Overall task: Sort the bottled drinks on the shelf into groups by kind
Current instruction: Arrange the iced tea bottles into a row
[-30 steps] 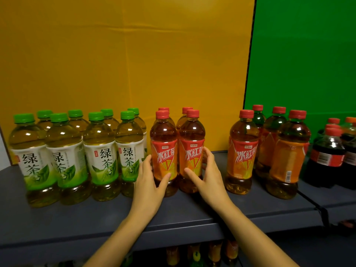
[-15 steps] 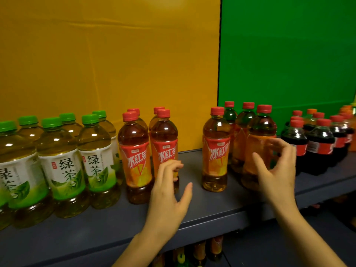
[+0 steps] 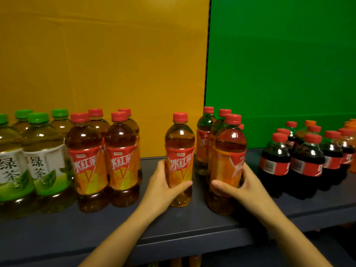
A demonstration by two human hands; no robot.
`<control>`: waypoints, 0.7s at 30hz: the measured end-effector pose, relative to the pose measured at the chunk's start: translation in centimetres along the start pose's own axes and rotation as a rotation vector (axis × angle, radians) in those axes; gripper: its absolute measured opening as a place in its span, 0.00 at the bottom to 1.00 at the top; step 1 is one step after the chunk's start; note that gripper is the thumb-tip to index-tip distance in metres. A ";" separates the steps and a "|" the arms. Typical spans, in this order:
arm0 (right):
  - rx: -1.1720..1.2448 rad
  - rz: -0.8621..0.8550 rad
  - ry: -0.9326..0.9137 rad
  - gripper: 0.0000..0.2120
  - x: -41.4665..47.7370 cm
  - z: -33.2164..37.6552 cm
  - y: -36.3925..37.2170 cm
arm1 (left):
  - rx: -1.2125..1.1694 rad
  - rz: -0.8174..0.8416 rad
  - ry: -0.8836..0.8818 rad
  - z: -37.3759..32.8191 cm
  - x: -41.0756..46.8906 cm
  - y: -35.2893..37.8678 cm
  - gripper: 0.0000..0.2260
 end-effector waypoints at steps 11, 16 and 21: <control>0.060 0.344 -0.083 0.35 0.1 0.6 4.8 | 0.092 -0.211 0.022 -0.2 -0.9 -2.0 0.30; 0.035 0.325 -0.101 0.33 1.2 1.3 6.5 | 0.148 -0.270 -0.006 0.3 -0.7 -2.7 0.29; -0.057 0.227 -0.105 0.43 3.1 1.5 8.1 | 0.283 -0.333 0.005 0.2 0.1 -3.2 0.31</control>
Point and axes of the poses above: each hand's wrist, its own x-axis towards the middle knuckle, its own y-axis out of the palm, z = x × y, the point moved 8 cm from there along x, towards the middle knuckle, and after that the axes turned 1 degree about x, right-handed, at the moved point
